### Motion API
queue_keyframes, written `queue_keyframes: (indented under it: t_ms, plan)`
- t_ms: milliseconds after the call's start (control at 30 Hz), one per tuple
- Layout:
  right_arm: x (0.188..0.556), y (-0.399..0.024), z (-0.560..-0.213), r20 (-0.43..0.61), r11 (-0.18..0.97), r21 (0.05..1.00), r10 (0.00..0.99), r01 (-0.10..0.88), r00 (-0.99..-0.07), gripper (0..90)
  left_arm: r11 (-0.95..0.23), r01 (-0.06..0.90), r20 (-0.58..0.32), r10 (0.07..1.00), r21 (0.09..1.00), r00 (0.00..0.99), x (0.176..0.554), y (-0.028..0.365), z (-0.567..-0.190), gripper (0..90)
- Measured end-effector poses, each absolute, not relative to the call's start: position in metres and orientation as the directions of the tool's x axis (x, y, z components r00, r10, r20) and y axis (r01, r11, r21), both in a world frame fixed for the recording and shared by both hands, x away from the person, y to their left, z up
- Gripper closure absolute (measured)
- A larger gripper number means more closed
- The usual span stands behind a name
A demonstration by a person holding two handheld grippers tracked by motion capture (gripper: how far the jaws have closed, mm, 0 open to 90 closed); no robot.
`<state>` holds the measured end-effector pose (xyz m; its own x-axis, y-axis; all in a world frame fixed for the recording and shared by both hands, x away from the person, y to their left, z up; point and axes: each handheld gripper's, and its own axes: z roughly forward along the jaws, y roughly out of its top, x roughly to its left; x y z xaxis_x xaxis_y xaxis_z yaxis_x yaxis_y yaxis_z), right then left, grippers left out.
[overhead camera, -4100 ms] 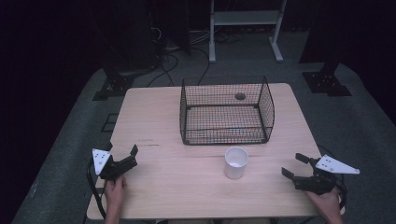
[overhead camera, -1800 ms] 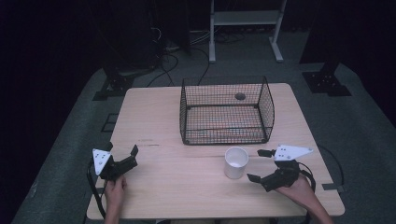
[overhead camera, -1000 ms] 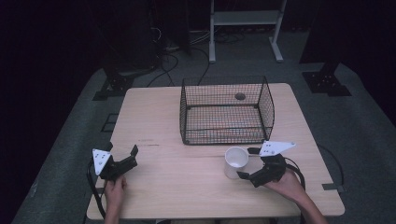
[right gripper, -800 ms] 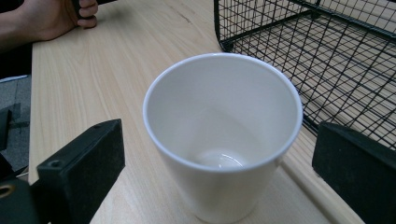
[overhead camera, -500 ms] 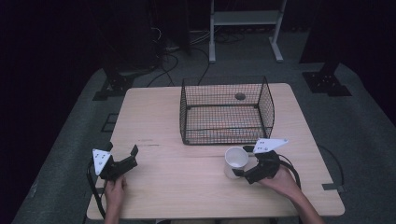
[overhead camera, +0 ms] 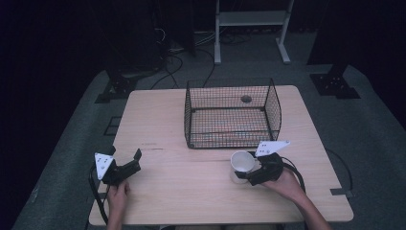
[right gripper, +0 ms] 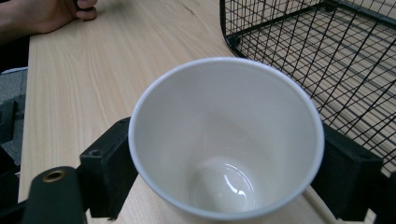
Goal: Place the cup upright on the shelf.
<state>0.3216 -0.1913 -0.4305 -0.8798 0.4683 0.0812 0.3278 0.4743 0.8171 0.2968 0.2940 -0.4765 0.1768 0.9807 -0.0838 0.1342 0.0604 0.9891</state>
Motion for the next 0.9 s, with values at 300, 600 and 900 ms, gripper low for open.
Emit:
queue_keyframes:
  t_ms: [300, 600, 900]
  plan:
    - [0.323, -0.19, -0.425, 0.083, 0.49, 0.806, 0.46, 0.331, -0.884, 19.2, 0.061, 0.134, -0.085, 0.98, 0.989, 0.178, 0.297, 0.294, -0.476, 0.0]
    - [0.328, -0.19, -0.413, 0.104, 0.476, 0.815, 0.441, 0.33, -0.891, 19.4, 0.059, 0.138, -0.084, 0.98, 0.989, 0.182, 0.297, 0.294, -0.477, 0.0]
    - [0.337, -0.188, -0.398, 0.139, 0.443, 0.833, 0.414, 0.332, -0.9, 19.3, 0.063, 0.141, -0.089, 0.979, 0.988, 0.183, 0.298, 0.294, -0.477, 0.0]
